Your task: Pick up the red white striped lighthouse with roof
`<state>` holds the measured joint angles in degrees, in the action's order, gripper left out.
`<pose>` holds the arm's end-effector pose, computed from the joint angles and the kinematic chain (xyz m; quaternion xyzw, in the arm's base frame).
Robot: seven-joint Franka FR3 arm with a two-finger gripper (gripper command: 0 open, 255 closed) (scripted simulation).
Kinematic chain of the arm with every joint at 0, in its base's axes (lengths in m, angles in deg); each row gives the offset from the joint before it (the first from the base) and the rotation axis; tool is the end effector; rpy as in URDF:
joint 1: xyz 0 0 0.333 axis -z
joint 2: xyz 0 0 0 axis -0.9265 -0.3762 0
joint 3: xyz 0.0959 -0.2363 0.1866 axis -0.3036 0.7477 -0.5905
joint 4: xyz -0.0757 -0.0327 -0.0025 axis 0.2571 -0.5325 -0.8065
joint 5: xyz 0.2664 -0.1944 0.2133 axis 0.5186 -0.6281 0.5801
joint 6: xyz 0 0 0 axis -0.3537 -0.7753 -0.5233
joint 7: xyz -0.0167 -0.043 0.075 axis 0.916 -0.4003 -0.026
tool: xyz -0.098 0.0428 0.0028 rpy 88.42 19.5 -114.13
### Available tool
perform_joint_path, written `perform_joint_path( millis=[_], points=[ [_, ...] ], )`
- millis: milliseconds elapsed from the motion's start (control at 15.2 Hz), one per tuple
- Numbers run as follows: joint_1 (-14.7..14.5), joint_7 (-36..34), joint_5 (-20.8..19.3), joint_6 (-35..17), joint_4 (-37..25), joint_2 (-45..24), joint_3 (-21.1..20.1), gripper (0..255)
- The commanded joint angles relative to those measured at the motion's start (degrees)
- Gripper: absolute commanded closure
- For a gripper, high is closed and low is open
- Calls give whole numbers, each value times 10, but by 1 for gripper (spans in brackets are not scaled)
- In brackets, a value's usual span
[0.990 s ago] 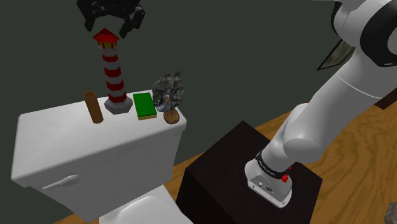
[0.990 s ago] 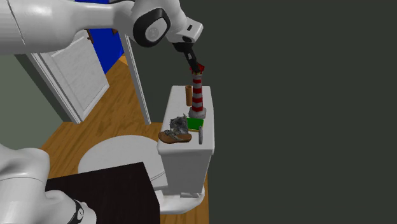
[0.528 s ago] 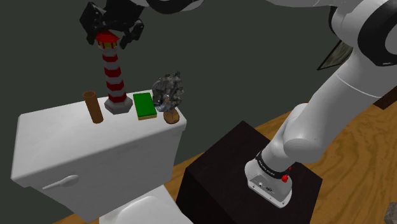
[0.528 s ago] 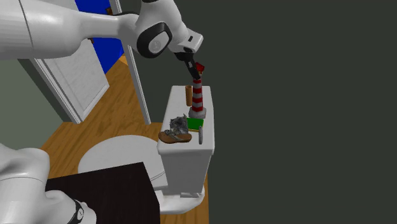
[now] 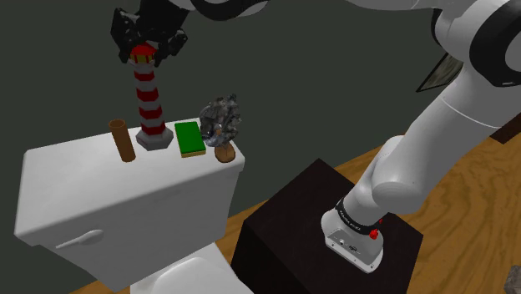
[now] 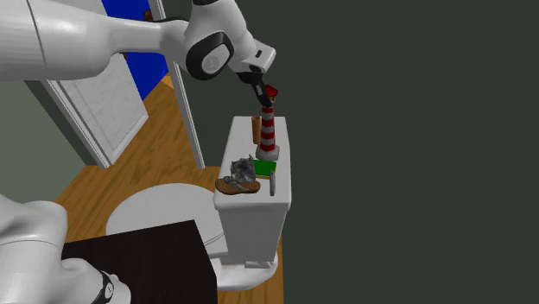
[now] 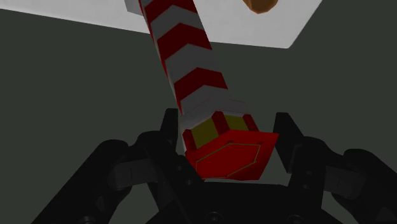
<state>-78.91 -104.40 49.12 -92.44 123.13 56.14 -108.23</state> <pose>0.5030 0.3120 0.5719 -0.9642 -0.0102 -0.2061 0.1668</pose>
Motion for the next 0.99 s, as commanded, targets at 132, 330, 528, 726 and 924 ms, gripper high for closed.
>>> perform_joint_path(
  millis=[132,330,528,726,924],
  points=[
    [0,0,0,0,0,0,0,255],
    [0,-3,-1,23,-21,2,0,255],
    [1,-5,-3,46,-43,2,1,255],
    [1,-8,-5,69,-66,2,1,255],
    [2,-11,-8,92,-91,0,1,255]
  ],
)
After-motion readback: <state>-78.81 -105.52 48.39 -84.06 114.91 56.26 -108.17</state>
